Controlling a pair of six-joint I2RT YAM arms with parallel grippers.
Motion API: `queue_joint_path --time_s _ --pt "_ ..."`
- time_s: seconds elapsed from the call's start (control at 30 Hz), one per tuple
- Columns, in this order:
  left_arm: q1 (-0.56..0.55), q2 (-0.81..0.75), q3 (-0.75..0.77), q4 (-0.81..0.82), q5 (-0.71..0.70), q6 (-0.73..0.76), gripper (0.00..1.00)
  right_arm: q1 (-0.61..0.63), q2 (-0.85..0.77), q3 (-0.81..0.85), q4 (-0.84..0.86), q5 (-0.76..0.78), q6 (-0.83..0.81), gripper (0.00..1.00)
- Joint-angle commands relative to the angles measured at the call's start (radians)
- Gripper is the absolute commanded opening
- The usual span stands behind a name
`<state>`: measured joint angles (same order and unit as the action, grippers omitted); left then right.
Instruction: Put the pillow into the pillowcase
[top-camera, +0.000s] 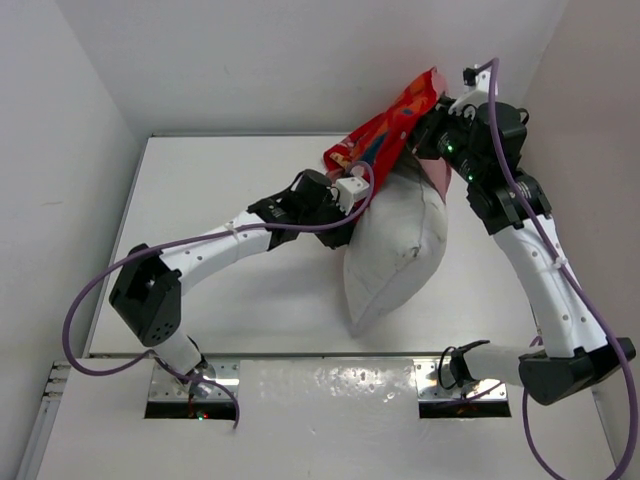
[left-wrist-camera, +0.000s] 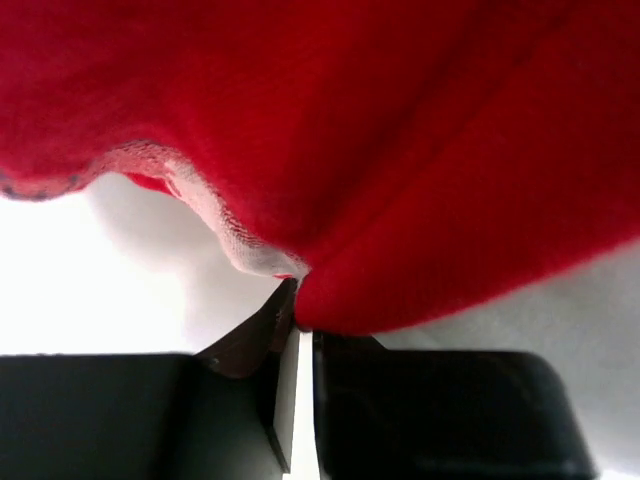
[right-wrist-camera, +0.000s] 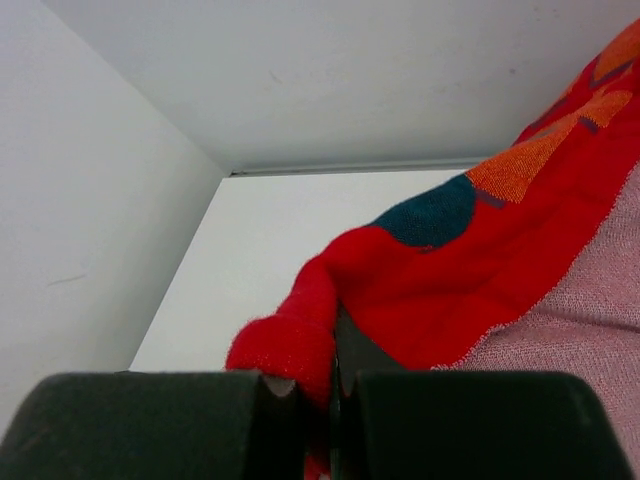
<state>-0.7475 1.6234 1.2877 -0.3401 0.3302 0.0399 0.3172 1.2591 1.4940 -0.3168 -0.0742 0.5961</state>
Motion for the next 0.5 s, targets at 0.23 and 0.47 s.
queue_joint_path --time_s 0.23,0.47 --pt "0.051 -0.071 0.188 -0.202 -0.232 0.138 0.0 -0.015 -0.095 0.024 0.023 0.022 -0.004 0.0" --pt "0.119 -0.088 0.807 -0.523 -0.783 0.402 0.0 -0.135 -0.031 0.233 -0.194 0.042 -0.035 0.0"
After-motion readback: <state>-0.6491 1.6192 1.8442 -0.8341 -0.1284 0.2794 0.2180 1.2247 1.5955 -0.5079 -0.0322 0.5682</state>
